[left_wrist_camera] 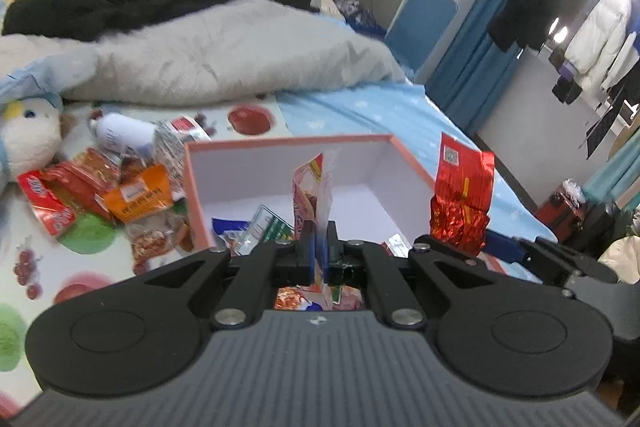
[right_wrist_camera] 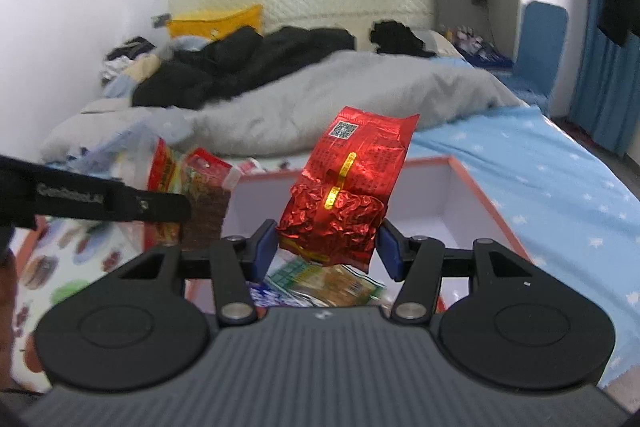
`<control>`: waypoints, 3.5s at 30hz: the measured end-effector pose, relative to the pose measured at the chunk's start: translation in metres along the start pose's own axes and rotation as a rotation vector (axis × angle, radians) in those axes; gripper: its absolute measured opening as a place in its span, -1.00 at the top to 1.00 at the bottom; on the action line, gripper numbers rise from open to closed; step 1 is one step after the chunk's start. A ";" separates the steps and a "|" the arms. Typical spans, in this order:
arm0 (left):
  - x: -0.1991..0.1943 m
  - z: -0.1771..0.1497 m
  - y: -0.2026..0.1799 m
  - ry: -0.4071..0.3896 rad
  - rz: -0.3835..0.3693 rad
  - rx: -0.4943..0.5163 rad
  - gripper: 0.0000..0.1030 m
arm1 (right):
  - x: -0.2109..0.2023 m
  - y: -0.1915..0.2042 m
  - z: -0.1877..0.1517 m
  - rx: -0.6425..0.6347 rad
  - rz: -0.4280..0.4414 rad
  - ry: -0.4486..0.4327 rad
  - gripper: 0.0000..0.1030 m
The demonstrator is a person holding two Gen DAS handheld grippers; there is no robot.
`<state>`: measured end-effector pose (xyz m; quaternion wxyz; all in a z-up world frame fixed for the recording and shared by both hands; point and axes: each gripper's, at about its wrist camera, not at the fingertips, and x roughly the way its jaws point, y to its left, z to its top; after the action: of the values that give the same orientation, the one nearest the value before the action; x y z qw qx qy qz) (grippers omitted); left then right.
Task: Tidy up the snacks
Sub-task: 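Open both tools to drop the snacks into the deep pink box, then withdraw both open tools from the box back toward the snack pile, then grasp the red snack packet with left tool while right tool grasps orange-labelled bag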
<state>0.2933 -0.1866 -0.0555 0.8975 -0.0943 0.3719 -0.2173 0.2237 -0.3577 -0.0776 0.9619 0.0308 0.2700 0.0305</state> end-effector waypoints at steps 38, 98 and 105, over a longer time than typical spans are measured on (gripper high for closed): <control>-0.068 0.019 0.022 -0.069 0.103 0.000 -0.23 | -0.022 0.023 0.023 -0.028 0.070 0.015 -1.00; -0.066 -0.054 0.313 -0.143 0.198 -0.454 -0.29 | 0.077 0.237 -0.008 -0.282 0.118 0.289 -1.00; -0.025 -0.056 0.344 -0.145 0.127 -0.500 -0.29 | 0.112 0.249 -0.027 -0.357 0.117 0.198 -0.94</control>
<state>0.3475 0.1297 -0.1929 0.8824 -0.3049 0.3541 -0.0543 0.2942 -0.0999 -0.1399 0.9174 -0.1275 0.3514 0.1364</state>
